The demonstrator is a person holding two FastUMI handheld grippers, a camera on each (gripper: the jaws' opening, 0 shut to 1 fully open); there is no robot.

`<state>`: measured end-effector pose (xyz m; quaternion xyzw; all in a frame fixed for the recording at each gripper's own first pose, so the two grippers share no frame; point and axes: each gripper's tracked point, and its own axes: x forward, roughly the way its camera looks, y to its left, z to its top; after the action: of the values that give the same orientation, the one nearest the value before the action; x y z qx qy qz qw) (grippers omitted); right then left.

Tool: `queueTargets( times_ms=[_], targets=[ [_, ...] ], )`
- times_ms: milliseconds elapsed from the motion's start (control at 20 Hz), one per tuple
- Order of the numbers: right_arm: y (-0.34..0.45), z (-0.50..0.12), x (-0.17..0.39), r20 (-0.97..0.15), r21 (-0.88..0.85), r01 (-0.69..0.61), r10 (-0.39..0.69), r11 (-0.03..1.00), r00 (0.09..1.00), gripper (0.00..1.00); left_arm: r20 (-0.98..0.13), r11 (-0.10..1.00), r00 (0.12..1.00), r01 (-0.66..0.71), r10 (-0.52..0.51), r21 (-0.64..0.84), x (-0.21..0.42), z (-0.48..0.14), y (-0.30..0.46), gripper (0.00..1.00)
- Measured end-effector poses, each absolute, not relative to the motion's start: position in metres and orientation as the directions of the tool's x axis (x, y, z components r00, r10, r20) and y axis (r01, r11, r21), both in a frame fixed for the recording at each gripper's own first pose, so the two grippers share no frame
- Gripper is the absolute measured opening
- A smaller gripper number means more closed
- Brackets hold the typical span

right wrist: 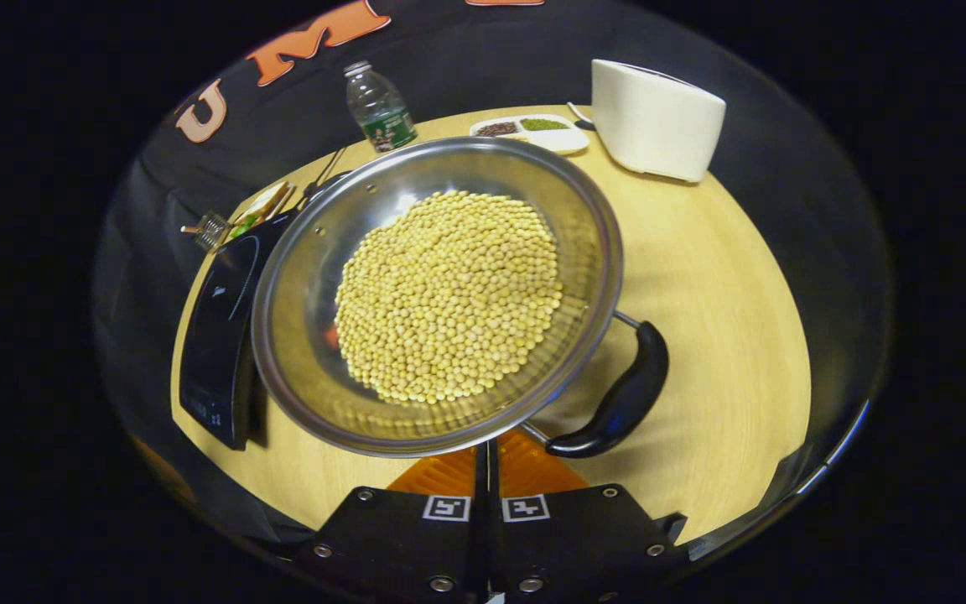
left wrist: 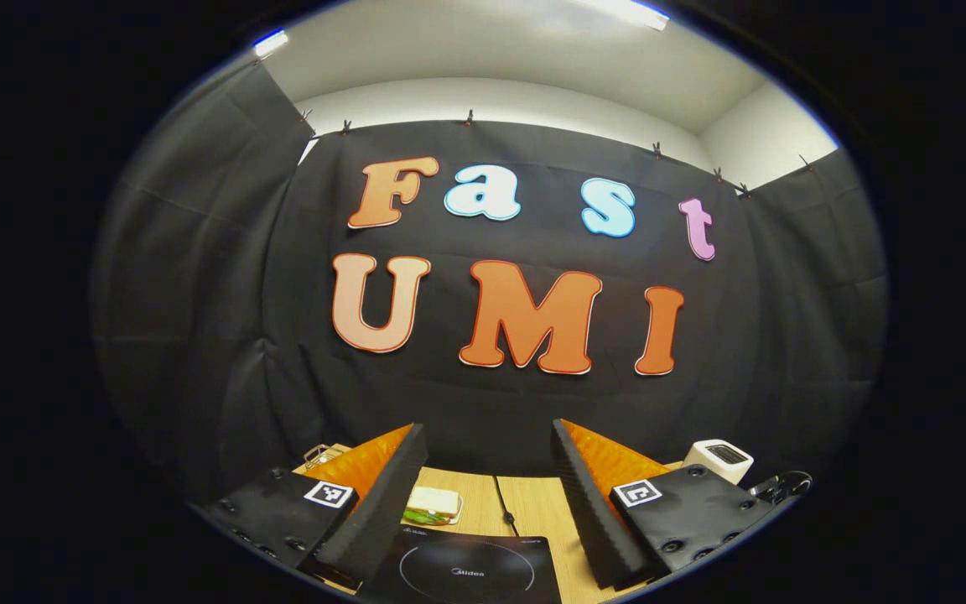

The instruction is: First push the handle of the pot to place it horizontally, then grasp the pot with both hands and set it on the induction cooktop.

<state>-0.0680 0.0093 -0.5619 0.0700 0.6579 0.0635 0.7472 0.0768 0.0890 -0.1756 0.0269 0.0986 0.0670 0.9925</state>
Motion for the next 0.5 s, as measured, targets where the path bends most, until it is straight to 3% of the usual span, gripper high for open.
queueTargets(
  times_ms=[500],
  targets=[
    [-0.032, -0.567, -0.031, -0.967, 0.197, 0.216, 0.153, 0.956, 0.204, 0.0, -0.234, 0.988, 0.96, -0.14, 0.151, 0.063, 0.076, -0.192, 0.093, 0.97]
  ],
)
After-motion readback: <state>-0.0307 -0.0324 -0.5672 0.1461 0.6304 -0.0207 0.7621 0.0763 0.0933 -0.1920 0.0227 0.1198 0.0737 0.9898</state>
